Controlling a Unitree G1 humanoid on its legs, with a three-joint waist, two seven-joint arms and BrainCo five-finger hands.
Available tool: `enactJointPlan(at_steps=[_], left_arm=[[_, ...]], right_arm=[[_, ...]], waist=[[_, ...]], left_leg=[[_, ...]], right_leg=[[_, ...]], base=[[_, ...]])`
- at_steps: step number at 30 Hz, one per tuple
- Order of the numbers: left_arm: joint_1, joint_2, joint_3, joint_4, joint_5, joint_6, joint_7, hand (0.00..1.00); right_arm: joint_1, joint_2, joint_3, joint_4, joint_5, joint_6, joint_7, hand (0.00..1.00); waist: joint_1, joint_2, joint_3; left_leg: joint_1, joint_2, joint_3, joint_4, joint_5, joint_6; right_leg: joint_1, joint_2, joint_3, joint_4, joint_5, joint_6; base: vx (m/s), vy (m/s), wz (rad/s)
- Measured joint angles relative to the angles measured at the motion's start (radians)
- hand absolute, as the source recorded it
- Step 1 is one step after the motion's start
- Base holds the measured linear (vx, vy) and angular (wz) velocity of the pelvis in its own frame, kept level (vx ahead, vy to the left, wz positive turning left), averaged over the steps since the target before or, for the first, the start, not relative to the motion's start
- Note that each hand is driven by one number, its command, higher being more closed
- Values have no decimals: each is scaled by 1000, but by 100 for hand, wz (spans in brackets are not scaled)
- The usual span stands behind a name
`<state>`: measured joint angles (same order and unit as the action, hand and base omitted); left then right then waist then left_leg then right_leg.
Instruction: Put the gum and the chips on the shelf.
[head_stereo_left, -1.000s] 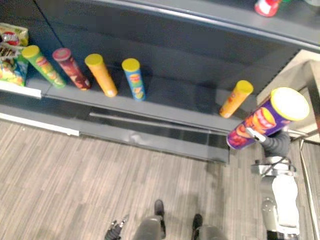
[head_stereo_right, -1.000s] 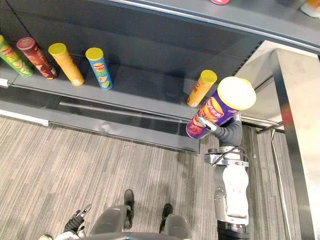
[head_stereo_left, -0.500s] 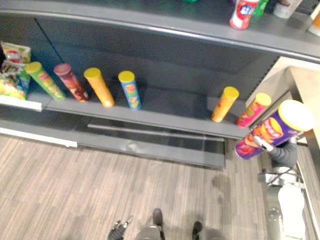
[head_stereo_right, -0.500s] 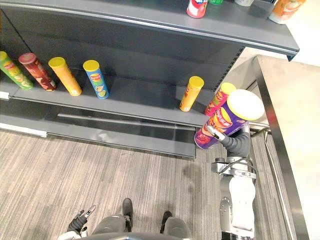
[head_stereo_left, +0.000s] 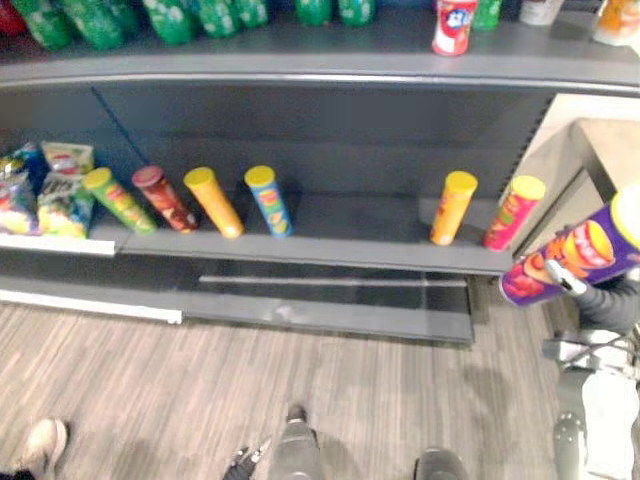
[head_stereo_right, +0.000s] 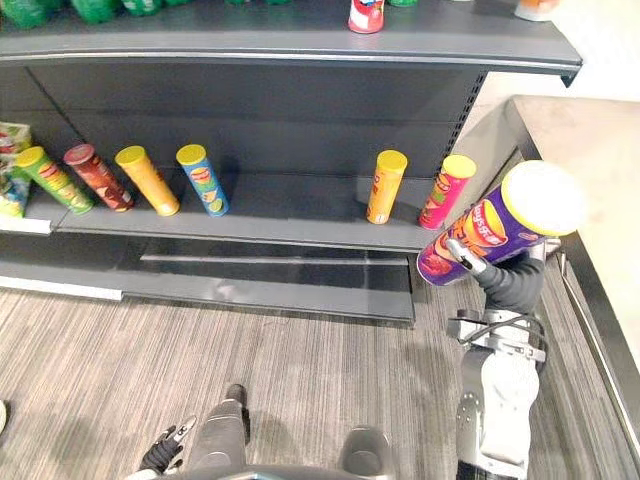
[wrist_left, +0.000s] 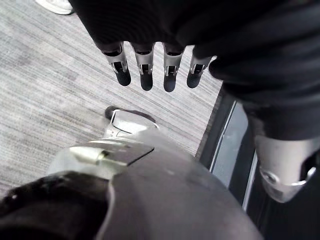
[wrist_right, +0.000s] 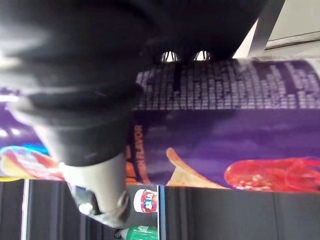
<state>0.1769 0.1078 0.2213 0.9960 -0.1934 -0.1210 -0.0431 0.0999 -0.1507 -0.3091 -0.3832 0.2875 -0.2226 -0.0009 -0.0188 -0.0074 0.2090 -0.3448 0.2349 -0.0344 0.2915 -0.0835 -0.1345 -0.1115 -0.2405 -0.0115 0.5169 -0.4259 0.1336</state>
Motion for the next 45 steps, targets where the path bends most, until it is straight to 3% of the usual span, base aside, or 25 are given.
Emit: enactJointPlan(at_steps=[1, 2, 3, 4, 7, 8, 9, 10, 11, 12, 13, 15, 18, 20, 23, 24, 27, 32, 37, 45], left_arm=[[5, 1, 0, 1, 0, 0, 1, 0], [2, 11, 2, 0, 3, -1, 1, 0], [-2, 20, 2, -1, 4, -1, 5, 0], [-20, 25, 2, 0, 14, -2, 12, 0], [-64, 33, -19, 0, 19, -1, 18, 0], [-70, 39, -40, -2, 20, -2, 19, 0], [-74, 38, -49, -4, 20, -3, 20, 0], [-73, 39, -68, -11, 20, -4, 28, 0], [-73, 42, -68, -10, 19, -4, 34, 0], [-73, 42, -68, -11, 19, -4, 38, 0], [-68, 48, -68, -10, 19, -4, 42, 0], [-61, 55, -66, -9, 19, -3, 45, 0], [-61, 51, -66, -7, 20, -3, 47, 0], [-60, 49, -66, 1, 20, -2, 47, 0], [-55, 39, -66, 7, 20, -1, 46, 0], [-56, 36, -63, 15, 20, -1, 45, 0], [-52, 23, -33, 37, 19, 1, 44, 0], [-49, 18, -18, 39, 18, 1, 40, 0], [-44, 12, -8, 39, 20, 3, 41, 0], [-49, 7, 5, 40, 60, 15, 47, 0]], right_arm=[[0, -3, 0, 1, -1, 0, -1, 100], [1, 5, 0, 6, -1, 2, 0, 100], [8, 9, 1, 6, -2, 3, 4, 100], [3, 8, -5, 4, -4, 3, 7, 100], [-24, 14, -3, 4, -12, 17, 6, 100], [-31, 14, 5, 4, -15, 18, 4, 100], [-35, 14, 7, 4, -15, 19, 3, 100], [-50, 15, 20, 8, -16, 22, -7, 100], [-56, 15, 41, 14, -16, 23, -13, 100], [-60, 17, 53, 19, -18, 23, -15, 100], [-74, 19, 94, 43, -46, 23, -12, 100], [-88, 20, 123, 58, -50, 24, -11, 100], [-76, 20, 124, 77, -50, 24, -5, 100], [-68, 20, 124, 96, -50, 29, -4, 100], [-62, 20, 126, 105, -50, 29, -3, 100], [-62, 18, 127, 106, -50, 29, -3, 100], [-58, 17, 129, 106, -50, 31, -2, 100], [-32, 16, 120, 106, -43, 31, -1, 100], [20, 17, 141, 109, -42, 41, 28, 100], [26, 33, 263, 217, -33, 50, 75, 100]], waist=[[0, -4, -5], [-2, -17, -15], [-11, -34, -34], [-10, -39, -40], [3, -37, -40], [15, -31, -44], [21, -26, -48], [35, -19, -49], [40, -18, -49], [41, -17, -48], [52, -17, -48], [52, -15, -47], [47, -17, -48], [46, -17, -48], [44, -30, -48], [39, -36, -50], [48, -39, -49], [36, -36, -49], [35, -34, -49], [37, -30, -51]], left_leg=[[-2, -7, 9, 17, 46, -29], [-11, -40, 37, 67, 43, -39], [-40, -67, 55, 104, 12, -18], [-73, -80, 71, 153, -17, -5], [-118, -95, 134, 254, -103, 58], [-118, -99, 165, 251, -115, 78], [-118, -99, 176, 244, -120, 87], [-95, -97, 227, 208, -127, 121], [-75, -97, 253, 185, -130, 138], [-56, -97, 269, 172, -131, 145], [12, -108, 302, 112, -127, 158], [63, -116, 322, 53, -120, 169], [127, -145, 338, -19, -108, 184], [165, -151, 348, -39, -105, 183], [200, -157, 343, -41, -100, 174], [201, -161, 329, -40, -94, 161], [211, -132, 322, -61, -73, 125], [230, -111, 287, -106, -47, 88], [258, -124, 269, -226, 36, 79], [288, -139, 269, -324, 89, 76]], right_leg=[[4, -14, 15, -14, 0, 15], [33, -43, 38, -81, 11, 32], [55, -66, 52, -155, 53, 29], [63, -82, 66, -209, 128, 57], [38, -112, 116, -269, 327, 70], [5, -120, 132, -269, 422, 41], [-15, -121, 131, -270, 477, 22], [-56, -127, 112, -282, 603, -57], [-73, -127, 85, -247, 619, -79], [-83, -126, 66, -207, 608, -85], [-92, -93, 6, -120, 556, -95], [-92, -49, -23, -86, 483, -75], [-94, 17, -62, -90, 359, -66], [-96, 51, -61, -116, 315, -68], [-95, 81, -47, -208, 321, -73], [-72, 84, -32, -237, 319, -57], [-30, 117, -42, -311, 324, -47], [24, 148, -70, -381, 329, -52], [28, 155, -92, -425, 348, -60], [29, 156, -97, -456, 365, -57]], base=[[249, 473, -48], [228, 351, -24], [323, 421, -22], [328, 448, -17], [310, 502, -38], [243, 467, -51], [280, 557, -79], [259, 541, -74], [193, 429, -72], [160, 374, -59], [119, 305, -53], [78, 216, -47], [42, 85, -21], [63, -36, -1], [64, -130, 16], [73, -185, 25], [26, -198, 2], [-40, -147, 14], [-21, -45, 14], [22, 3, 2]])
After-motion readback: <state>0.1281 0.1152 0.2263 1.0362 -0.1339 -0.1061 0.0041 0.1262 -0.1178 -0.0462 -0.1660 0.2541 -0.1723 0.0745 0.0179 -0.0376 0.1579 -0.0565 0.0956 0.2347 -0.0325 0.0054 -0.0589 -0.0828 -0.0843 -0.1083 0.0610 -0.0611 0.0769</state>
